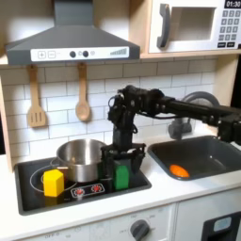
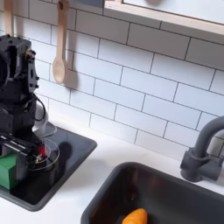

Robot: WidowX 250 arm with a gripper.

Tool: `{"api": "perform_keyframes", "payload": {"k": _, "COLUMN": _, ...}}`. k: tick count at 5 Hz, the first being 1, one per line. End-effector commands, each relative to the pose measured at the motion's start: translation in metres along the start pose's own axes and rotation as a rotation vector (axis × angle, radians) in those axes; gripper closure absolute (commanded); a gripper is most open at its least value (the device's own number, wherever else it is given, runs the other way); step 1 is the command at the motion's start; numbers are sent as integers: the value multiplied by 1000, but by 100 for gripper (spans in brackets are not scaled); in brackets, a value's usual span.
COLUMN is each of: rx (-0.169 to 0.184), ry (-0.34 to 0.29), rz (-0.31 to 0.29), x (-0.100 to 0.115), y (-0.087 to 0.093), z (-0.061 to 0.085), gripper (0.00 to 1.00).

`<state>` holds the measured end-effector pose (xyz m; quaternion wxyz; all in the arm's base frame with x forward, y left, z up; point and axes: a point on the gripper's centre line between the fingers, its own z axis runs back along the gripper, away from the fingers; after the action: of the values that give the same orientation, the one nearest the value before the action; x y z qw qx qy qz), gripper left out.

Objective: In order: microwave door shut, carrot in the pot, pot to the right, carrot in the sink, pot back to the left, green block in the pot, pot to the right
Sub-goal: 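Put the green block in the pot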

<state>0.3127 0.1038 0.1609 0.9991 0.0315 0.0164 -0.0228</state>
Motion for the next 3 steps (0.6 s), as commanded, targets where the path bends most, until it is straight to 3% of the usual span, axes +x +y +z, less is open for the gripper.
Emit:
{"api": "perform_keyframes", "payload": {"k": 1, "rx": 1, "ry": 15, "rz": 3, "x": 3, "y": -3, "z": -10, "gripper": 0}}
{"api": "perform_keyframes", "payload": {"k": 3, "rx": -20, "ry": 40, "rz": 30, "x": -4, "y": -4, "z": -22, "gripper": 0}}
